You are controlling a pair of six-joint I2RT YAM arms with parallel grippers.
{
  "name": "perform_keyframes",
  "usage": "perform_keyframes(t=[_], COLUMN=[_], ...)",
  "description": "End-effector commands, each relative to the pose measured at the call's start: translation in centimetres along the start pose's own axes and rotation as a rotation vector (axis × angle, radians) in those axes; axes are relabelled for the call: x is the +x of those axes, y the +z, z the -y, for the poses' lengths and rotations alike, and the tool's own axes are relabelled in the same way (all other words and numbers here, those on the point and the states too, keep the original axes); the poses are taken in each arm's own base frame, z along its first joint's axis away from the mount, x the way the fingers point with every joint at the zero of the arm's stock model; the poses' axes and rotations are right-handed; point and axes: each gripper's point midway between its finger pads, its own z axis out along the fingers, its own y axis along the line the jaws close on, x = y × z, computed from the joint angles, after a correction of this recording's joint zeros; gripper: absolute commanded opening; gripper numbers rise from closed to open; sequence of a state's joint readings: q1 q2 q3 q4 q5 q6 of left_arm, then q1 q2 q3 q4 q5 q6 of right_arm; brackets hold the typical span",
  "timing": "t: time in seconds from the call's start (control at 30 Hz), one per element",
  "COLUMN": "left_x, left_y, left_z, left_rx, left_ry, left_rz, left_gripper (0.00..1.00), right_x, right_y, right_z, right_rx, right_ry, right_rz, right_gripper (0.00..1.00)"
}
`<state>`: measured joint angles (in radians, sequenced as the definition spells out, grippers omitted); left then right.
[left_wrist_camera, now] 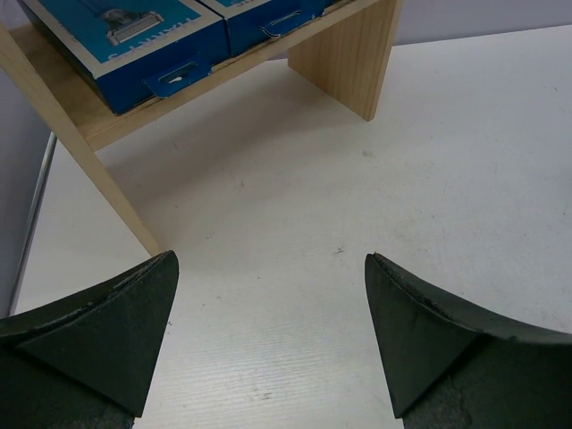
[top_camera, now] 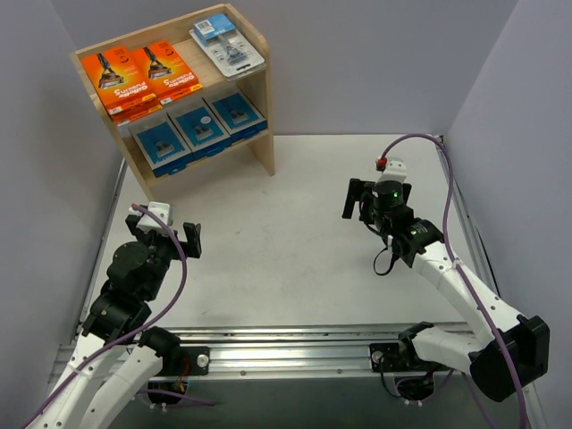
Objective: Place and organize the shaving razors onto the shelf
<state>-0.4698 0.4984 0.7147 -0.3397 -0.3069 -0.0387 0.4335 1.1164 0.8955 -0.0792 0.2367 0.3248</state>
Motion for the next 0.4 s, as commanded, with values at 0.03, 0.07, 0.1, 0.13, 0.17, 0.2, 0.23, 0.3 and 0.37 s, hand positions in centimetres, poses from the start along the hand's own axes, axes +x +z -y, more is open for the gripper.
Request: perform_keyframes(t=[0.03,0.07,0.1,0.13,0.17,0.2,0.23,0.3,0.37], left_x=[-1.08,-1.16,-1.15,-1.15,-1.1,-1.14,-1.11,-1.09,-0.89], left_y=[0.04,0.02,0.0,-0.04,-0.07,-0.08,-0.07,0.03,0.14], left_z=[-0.25,-0.36,-0.37,-0.38,-0.37,-0.4,-0.4,-0.4,-0.35], left_rx=[-0.013,-0.019,-0.019,-0.019,-0.018,-0.019,-0.019,-0.021,-0.019], left_ry=[0.006,0.006,0.008,0.008,0.008,0.007,0.007,0.009,0.013], left_rz=[0.039,0.041,0.039,0.039,0.038,0.041,0.042,0.041,0.032], left_gripper=[0.94,0.94,0.94,0.94,0.94,0.94,0.94,0.94,0.94], right_x=[-1.62,-1.76,-1.71,-1.67,-1.48,-1.47,-1.36,-1.09,-1.33], right_y=[-0.96,-0.92,-0.8,-0.7,-0.63,-0.55,-0.5,-0.51,-0.7], right_z=[-0.34,-0.49,-0.6,-0.6,-0.58,-0.57,-0.68,-0.86,-1.12], right_rx=[-0.017,-0.021,-0.024,-0.023,-0.02,-0.017,-0.024,-0.043,-0.058], right_ry=[0.024,0.024,0.021,0.022,0.017,0.016,0.012,0.003,0.0], right_rz=[0.053,0.056,0.051,0.048,0.04,0.037,0.034,0.033,0.04], right_gripper=[1.0,1.0,1.0,1.0,1.0,1.0,1.0,1.0,1.0])
